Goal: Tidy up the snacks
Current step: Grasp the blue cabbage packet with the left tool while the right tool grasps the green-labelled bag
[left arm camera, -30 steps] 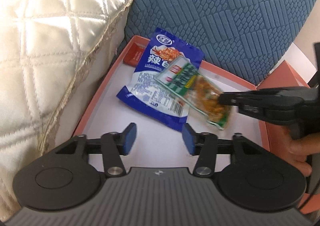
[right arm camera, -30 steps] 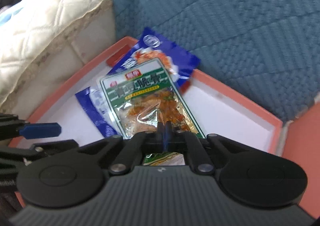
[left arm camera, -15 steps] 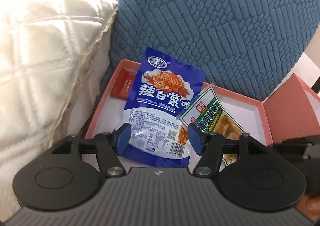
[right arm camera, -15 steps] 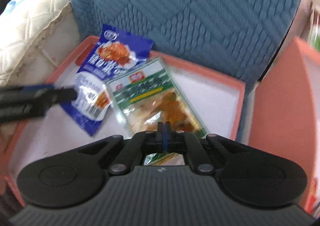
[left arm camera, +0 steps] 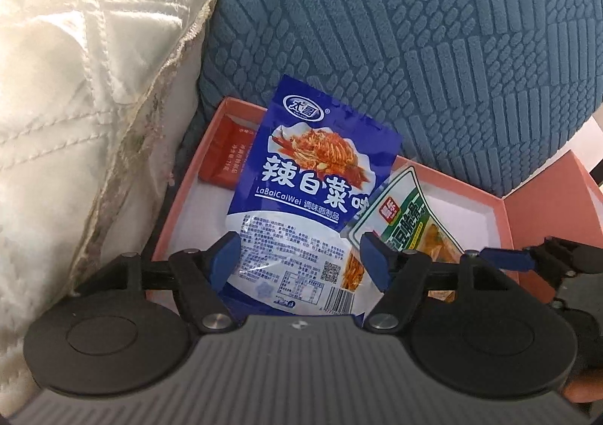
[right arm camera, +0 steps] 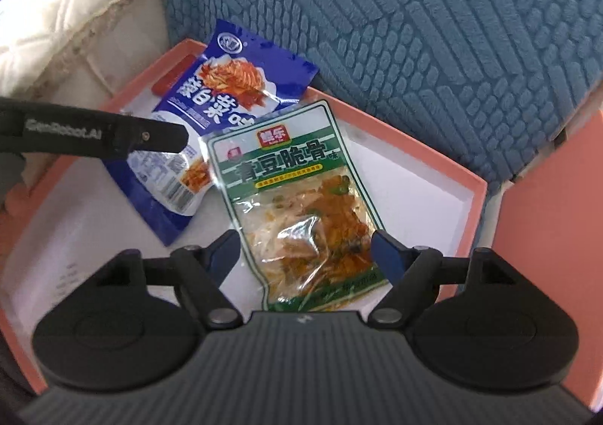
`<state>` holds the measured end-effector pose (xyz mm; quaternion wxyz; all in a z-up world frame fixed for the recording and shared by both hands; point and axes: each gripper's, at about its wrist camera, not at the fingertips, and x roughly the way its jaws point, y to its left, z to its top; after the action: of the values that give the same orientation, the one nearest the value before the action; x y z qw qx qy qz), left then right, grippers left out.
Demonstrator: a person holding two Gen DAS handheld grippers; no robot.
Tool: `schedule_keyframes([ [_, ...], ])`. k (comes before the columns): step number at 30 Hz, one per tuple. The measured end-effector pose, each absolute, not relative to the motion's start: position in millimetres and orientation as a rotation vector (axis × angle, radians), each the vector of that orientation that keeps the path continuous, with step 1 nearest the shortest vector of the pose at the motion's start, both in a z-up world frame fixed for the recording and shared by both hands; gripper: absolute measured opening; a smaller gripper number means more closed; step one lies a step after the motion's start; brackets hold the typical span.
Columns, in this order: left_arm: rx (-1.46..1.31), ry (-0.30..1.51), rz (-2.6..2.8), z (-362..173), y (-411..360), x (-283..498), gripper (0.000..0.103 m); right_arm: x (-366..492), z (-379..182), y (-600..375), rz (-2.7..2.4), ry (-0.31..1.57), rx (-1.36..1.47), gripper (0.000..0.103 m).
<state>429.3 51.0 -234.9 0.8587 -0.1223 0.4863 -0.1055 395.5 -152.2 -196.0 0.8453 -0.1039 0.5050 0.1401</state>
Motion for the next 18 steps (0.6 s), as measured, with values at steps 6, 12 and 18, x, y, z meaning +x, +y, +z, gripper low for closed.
schedule_keyframes([
  [6, -0.331, 1.043, -0.250, -235, 56, 436, 0.083, 414, -218, -153, 0.315, 1.114, -0.161, 0.102],
  [12, -0.295, 1.050, -0.236, -238, 51, 438, 0.084, 407, -222, -153, 0.347, 1.089, -0.159, 0.101],
  [18, -0.307, 1.054, -0.233, -240, 52, 441, 0.084, 392, -211, -146, 0.368, 1.061, -0.183, 0.070],
])
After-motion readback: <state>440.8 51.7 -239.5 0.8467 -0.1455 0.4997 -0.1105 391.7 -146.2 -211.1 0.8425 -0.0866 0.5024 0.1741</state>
